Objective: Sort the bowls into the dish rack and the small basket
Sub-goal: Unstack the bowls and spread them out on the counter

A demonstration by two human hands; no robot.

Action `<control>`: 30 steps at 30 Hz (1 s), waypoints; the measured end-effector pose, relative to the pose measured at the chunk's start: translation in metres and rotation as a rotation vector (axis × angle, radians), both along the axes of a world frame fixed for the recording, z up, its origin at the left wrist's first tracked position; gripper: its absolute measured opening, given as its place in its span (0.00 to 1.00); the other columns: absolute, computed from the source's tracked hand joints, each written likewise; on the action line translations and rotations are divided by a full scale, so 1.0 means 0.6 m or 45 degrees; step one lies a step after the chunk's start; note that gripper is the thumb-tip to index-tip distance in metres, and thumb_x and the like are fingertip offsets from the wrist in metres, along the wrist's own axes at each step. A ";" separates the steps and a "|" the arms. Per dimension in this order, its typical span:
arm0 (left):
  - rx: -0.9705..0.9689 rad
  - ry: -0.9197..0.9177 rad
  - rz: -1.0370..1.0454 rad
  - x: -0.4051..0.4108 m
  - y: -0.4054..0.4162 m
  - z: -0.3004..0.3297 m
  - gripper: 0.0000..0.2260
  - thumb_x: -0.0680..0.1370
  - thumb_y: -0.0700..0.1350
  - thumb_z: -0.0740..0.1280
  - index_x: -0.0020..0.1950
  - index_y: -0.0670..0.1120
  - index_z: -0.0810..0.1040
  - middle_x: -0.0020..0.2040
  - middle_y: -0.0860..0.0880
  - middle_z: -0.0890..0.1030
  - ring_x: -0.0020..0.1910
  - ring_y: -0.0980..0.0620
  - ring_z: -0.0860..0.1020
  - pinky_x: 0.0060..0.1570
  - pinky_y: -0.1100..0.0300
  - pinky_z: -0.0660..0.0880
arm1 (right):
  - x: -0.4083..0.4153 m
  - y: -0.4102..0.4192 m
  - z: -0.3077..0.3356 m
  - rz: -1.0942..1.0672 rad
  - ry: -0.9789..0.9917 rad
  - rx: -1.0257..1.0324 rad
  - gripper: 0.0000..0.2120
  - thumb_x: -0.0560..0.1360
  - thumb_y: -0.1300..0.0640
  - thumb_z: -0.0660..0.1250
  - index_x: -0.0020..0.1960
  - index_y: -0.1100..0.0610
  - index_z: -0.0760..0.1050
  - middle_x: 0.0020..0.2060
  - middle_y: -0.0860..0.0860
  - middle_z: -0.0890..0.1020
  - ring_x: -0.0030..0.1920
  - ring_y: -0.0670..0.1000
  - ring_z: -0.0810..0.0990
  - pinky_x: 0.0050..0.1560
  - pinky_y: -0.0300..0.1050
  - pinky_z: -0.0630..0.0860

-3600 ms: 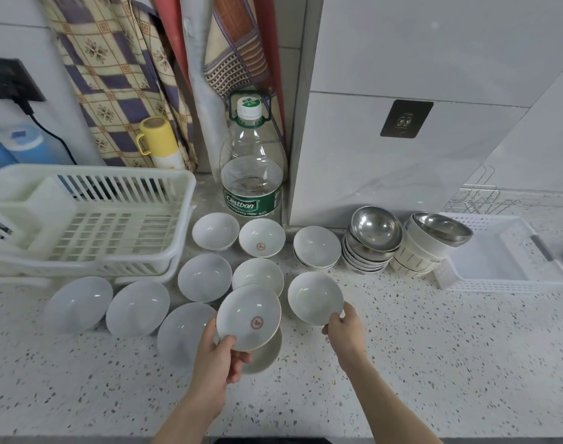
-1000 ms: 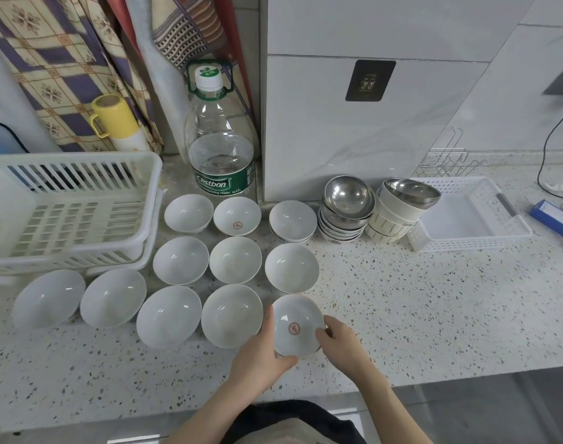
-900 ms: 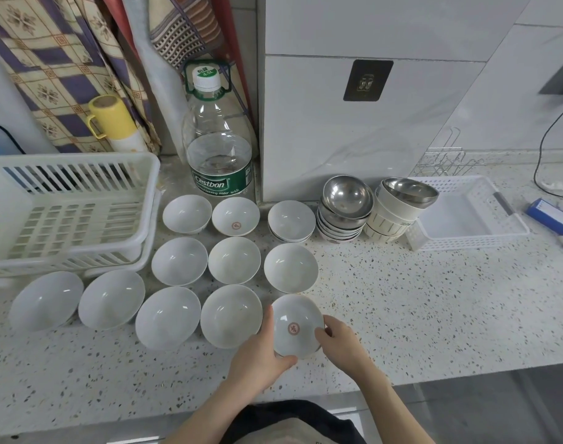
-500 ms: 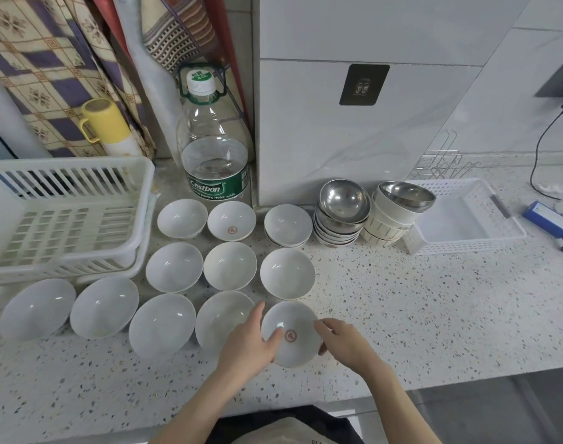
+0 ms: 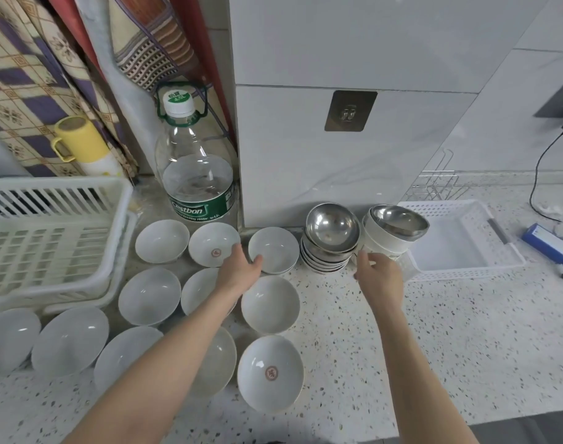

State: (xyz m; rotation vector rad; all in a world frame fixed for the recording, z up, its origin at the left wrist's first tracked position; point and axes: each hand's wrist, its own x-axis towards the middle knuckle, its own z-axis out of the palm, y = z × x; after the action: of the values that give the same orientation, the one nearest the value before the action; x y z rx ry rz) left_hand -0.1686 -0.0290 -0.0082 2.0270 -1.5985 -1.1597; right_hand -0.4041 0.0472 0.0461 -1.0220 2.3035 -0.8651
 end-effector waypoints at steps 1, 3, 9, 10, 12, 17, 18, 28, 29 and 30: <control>0.020 -0.030 0.004 -0.001 -0.011 -0.003 0.28 0.79 0.54 0.63 0.75 0.41 0.62 0.64 0.38 0.79 0.61 0.37 0.77 0.60 0.48 0.74 | -0.006 -0.013 0.003 -0.018 0.018 0.002 0.23 0.79 0.44 0.57 0.62 0.59 0.77 0.50 0.55 0.85 0.52 0.54 0.81 0.51 0.48 0.77; 0.055 -0.039 0.026 -0.003 -0.024 -0.009 0.26 0.79 0.53 0.64 0.72 0.42 0.64 0.52 0.39 0.84 0.50 0.40 0.82 0.54 0.48 0.78 | -0.015 -0.039 0.008 -0.028 0.061 0.037 0.24 0.79 0.44 0.58 0.65 0.60 0.75 0.57 0.55 0.83 0.57 0.56 0.79 0.54 0.49 0.74; 0.002 0.037 0.096 -0.008 -0.036 -0.020 0.26 0.75 0.42 0.66 0.72 0.46 0.64 0.40 0.44 0.84 0.35 0.45 0.84 0.45 0.49 0.81 | -0.015 -0.086 0.011 -0.011 0.223 0.163 0.18 0.78 0.46 0.61 0.52 0.60 0.79 0.44 0.56 0.84 0.46 0.58 0.82 0.43 0.47 0.74; -0.013 0.058 0.087 -0.008 -0.036 -0.021 0.27 0.74 0.41 0.66 0.73 0.48 0.64 0.42 0.44 0.84 0.36 0.46 0.84 0.46 0.47 0.82 | -0.013 -0.091 0.009 -0.003 0.243 0.181 0.18 0.78 0.47 0.61 0.48 0.61 0.79 0.40 0.56 0.83 0.42 0.58 0.82 0.41 0.47 0.75; -0.034 0.082 0.060 -0.008 -0.037 -0.022 0.26 0.74 0.39 0.66 0.71 0.51 0.68 0.44 0.46 0.84 0.36 0.46 0.85 0.44 0.48 0.82 | -0.012 -0.100 0.003 0.003 0.273 0.219 0.17 0.77 0.48 0.61 0.44 0.62 0.77 0.35 0.55 0.81 0.36 0.58 0.79 0.37 0.45 0.73; -0.040 0.033 -0.016 -0.007 -0.049 -0.023 0.19 0.73 0.39 0.65 0.62 0.52 0.74 0.50 0.47 0.84 0.46 0.43 0.84 0.50 0.48 0.80 | -0.016 -0.108 -0.005 -0.004 0.265 0.198 0.08 0.74 0.58 0.61 0.39 0.62 0.73 0.30 0.54 0.75 0.30 0.55 0.71 0.31 0.40 0.65; -0.026 0.038 -0.010 -0.007 -0.051 -0.023 0.19 0.73 0.38 0.65 0.62 0.51 0.73 0.51 0.47 0.84 0.46 0.42 0.84 0.50 0.48 0.80 | -0.017 -0.108 -0.004 0.005 0.261 0.181 0.07 0.73 0.60 0.61 0.37 0.61 0.71 0.29 0.54 0.73 0.29 0.55 0.69 0.30 0.40 0.64; 0.036 0.302 0.128 -0.006 -0.039 -0.014 0.18 0.75 0.32 0.59 0.59 0.51 0.70 0.37 0.44 0.80 0.18 0.56 0.73 0.20 0.63 0.69 | -0.019 -0.107 0.014 0.087 0.331 0.079 0.07 0.74 0.62 0.57 0.37 0.60 0.67 0.29 0.51 0.70 0.31 0.54 0.69 0.28 0.42 0.61; 0.035 0.323 0.131 -0.005 -0.037 -0.010 0.18 0.76 0.32 0.59 0.60 0.51 0.69 0.35 0.43 0.80 0.18 0.56 0.73 0.20 0.62 0.69 | -0.017 -0.106 0.017 0.082 0.337 0.069 0.07 0.74 0.62 0.57 0.38 0.60 0.66 0.28 0.50 0.69 0.30 0.53 0.68 0.28 0.42 0.60; 0.029 0.347 0.141 -0.004 -0.035 -0.006 0.18 0.76 0.32 0.59 0.59 0.52 0.68 0.33 0.44 0.79 0.18 0.56 0.73 0.20 0.62 0.70 | -0.015 -0.103 0.021 0.071 0.334 0.050 0.08 0.74 0.62 0.57 0.37 0.59 0.65 0.27 0.49 0.67 0.29 0.52 0.66 0.28 0.42 0.58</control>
State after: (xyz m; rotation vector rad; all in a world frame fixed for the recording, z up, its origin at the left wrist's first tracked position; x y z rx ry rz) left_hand -0.1711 -0.0499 -0.0119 1.8509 -1.3311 -1.3503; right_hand -0.4131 -0.0148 0.0586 -1.2399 2.4811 -0.6951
